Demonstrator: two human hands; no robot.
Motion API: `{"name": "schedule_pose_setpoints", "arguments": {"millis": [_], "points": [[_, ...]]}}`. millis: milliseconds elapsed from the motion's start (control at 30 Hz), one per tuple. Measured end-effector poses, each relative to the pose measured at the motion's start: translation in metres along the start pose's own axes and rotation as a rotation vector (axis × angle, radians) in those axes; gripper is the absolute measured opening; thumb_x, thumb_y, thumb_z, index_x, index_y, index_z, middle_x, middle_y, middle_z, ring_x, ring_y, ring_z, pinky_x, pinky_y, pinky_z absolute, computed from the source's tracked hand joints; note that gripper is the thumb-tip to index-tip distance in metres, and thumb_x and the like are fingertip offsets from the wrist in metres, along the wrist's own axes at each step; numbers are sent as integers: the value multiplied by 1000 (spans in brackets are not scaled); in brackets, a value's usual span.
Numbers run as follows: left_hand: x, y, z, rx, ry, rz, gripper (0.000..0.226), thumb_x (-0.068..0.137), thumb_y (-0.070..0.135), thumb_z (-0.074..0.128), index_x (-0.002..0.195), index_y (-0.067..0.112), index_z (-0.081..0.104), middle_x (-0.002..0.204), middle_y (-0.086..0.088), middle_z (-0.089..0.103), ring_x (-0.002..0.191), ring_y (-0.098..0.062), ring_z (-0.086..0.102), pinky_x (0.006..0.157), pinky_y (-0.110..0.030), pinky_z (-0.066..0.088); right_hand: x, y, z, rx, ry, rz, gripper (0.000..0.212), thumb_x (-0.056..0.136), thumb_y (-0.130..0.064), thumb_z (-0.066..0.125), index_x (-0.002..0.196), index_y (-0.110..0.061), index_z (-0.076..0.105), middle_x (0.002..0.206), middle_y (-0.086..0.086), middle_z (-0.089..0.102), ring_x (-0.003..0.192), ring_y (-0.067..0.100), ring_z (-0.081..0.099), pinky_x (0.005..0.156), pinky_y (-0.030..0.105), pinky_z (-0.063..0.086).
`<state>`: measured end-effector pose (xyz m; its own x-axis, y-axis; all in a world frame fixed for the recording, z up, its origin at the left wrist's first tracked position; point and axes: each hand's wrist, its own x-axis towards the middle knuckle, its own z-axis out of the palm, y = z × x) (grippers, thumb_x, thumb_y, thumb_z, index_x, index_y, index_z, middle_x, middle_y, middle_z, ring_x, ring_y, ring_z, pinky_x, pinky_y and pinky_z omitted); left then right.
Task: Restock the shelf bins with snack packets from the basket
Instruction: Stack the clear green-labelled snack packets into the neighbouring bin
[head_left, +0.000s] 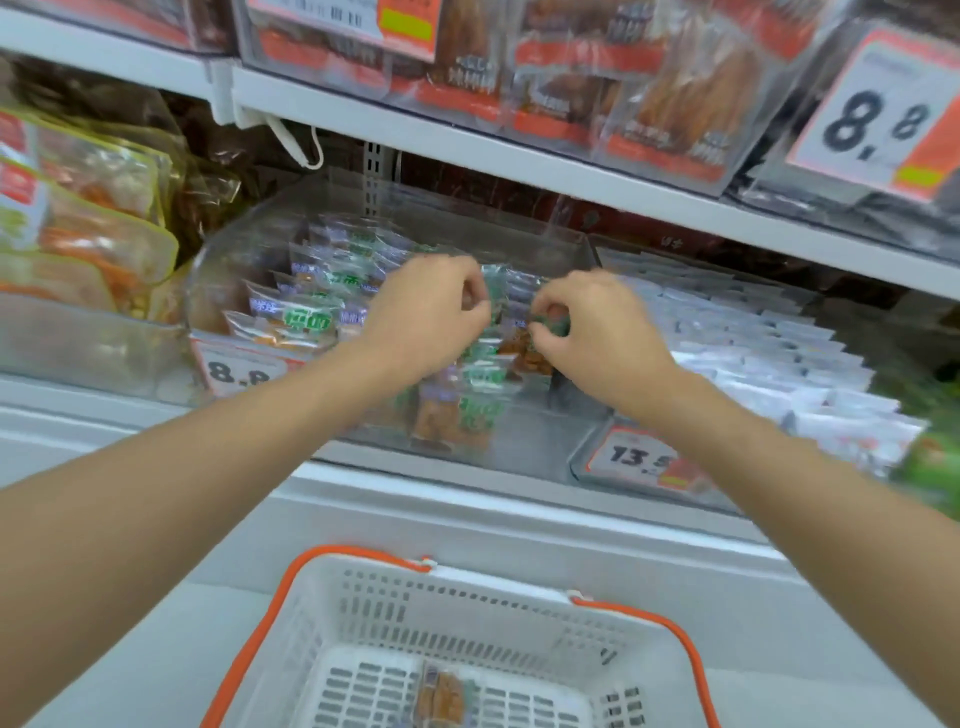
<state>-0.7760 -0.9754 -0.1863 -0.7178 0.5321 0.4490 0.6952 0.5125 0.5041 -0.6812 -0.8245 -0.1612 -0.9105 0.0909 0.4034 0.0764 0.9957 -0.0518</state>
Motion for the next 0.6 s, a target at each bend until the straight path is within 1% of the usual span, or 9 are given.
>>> {"name": "schedule_pose_setpoints", "arguments": {"millis": [67, 133, 200, 267, 333, 433, 500, 533, 600], "points": [[-29, 19, -4, -8, 119, 24, 5, 82, 27, 60, 80, 23, 57, 74, 9, 57, 80, -19, 57, 68, -36, 47, -27, -13, -3, -61, 161, -87, 9, 82, -16, 60, 79, -12, 67, 77, 4, 61, 82, 28, 54, 69, 37, 44], [-62, 35, -3, -49, 136, 20, 11, 80, 27, 60, 77, 21, 52, 70, 7, 53, 75, -21, 53, 64, -38, 44, -55, -25, -4, -104, 295, -140, 9, 77, -15, 60, 69, -11, 64, 69, 7, 59, 72, 30, 54, 59, 35, 41], [-94, 42, 2, -72, 95, -31, 16, 78, 28, 60, 72, 20, 47, 65, 4, 51, 69, -23, 51, 60, -38, 43, -84, -35, 2, -40, 286, -118, 10, 78, -17, 60, 72, -11, 65, 69, 5, 60, 72, 29, 57, 55, 32, 41], [-124, 40, 15, -87, -4, -139, 22, 76, 28, 60, 67, 19, 42, 60, 2, 48, 65, -25, 50, 57, -35, 39, -115, -43, 12, 61, 120, -13, 10, 83, -20, 59, 81, -14, 66, 77, 3, 61, 77, 28, 60, 58, 32, 42], [-150, 30, 32, -73, -173, -267, 22, 76, 28, 59, 65, 19, 42, 60, 2, 51, 65, -25, 52, 57, -33, 36, -145, -43, 31, 84, -117, 103, 12, 88, -25, 56, 93, -19, 65, 90, -1, 63, 85, 25, 60, 65, 33, 42], [-176, 6, 60, -23, -550, -338, 19, 80, 26, 59, 67, 20, 47, 72, 3, 61, 74, -25, 59, 64, -33, 46, -192, -39, 71, 124, -445, 227, 18, 90, -31, 55, 103, -22, 63, 98, -2, 65, 92, 22, 60, 73, 32, 45], [-193, -15, 80, 44, -823, -330, 17, 86, 26, 59, 73, 16, 52, 88, 0, 62, 83, -27, 59, 67, -31, 43, -222, -38, 101, 173, -680, 282, 20, 93, -30, 54, 106, -19, 64, 98, 0, 66, 94, 22, 62, 76, 33, 51], [-203, -27, 90, 93, -958, -318, 17, 90, 25, 57, 76, 15, 53, 86, -5, 59, 81, -27, 56, 66, -29, 40, -235, -38, 116, 191, -795, 289, 21, 95, -30, 53, 107, -16, 64, 99, 2, 67, 94, 23, 63, 77, 34, 52], [-228, -54, 116, 204, -1218, -312, 30, 94, 27, 53, 69, 14, 46, 69, -5, 44, 69, -24, 43, 66, -29, 35, -259, -38, 141, 217, -978, 302, 23, 97, -27, 52, 112, -13, 62, 104, 5, 66, 94, 23, 62, 79, 36, 53]]}}
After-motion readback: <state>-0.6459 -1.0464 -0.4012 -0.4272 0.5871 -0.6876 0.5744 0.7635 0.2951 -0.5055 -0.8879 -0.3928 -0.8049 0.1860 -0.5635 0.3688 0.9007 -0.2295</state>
